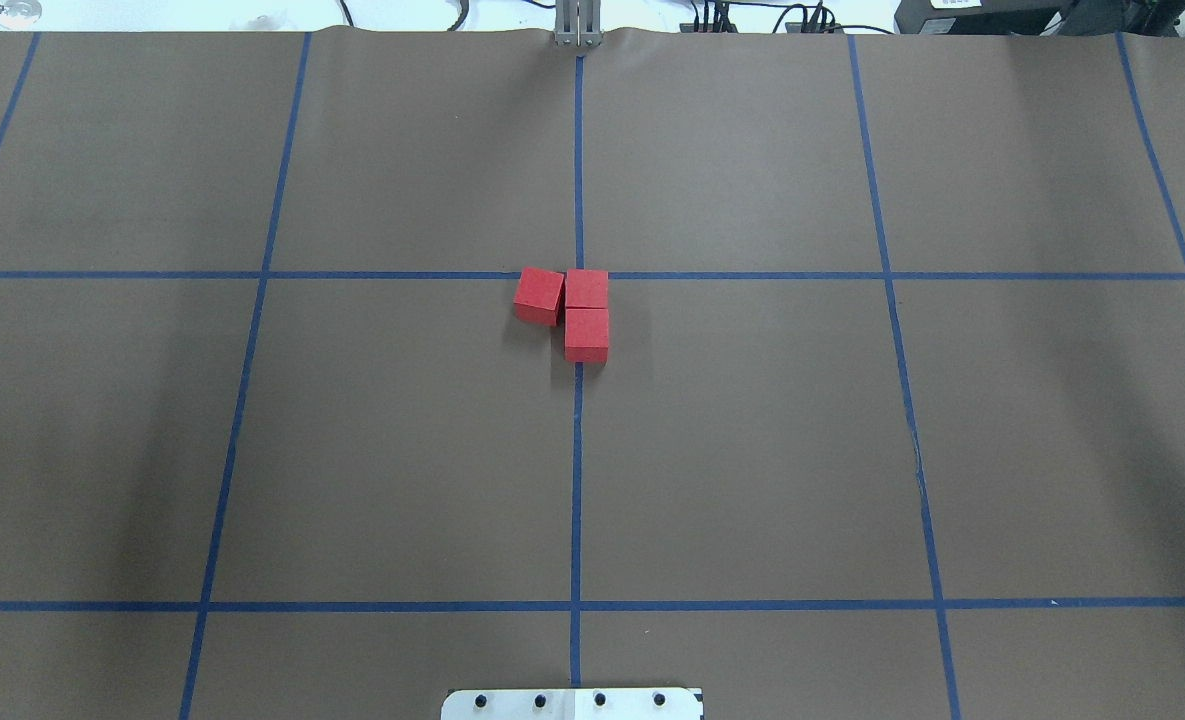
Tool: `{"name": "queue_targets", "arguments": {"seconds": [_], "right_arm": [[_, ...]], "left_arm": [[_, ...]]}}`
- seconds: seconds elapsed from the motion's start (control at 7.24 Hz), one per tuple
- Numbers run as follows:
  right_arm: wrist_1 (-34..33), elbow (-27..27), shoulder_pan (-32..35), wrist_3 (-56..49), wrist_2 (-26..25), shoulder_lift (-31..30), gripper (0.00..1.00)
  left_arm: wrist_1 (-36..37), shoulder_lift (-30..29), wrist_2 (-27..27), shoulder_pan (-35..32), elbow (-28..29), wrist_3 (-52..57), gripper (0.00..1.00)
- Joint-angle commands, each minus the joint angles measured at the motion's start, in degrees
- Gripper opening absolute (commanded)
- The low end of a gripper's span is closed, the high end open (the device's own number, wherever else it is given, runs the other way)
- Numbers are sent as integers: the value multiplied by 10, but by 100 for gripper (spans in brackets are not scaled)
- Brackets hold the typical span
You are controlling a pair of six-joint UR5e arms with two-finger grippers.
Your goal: Form red blocks into L shape at center
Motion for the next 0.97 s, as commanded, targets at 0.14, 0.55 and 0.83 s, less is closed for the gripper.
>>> {"name": "queue_targets", "arguments": {"seconds": [0.14, 0.55, 0.83], "right_arm": [[-7, -47, 72, -103, 9, -6, 99], [-7, -63, 82, -123, 33, -5, 99], [-6, -60, 82, -118, 37, -7, 99]], "left_arm": [[-1, 28, -18, -2, -21, 2, 99], [-1, 30, -18, -3, -21, 4, 100], [1, 30, -18, -3, -21, 5, 100]]}}
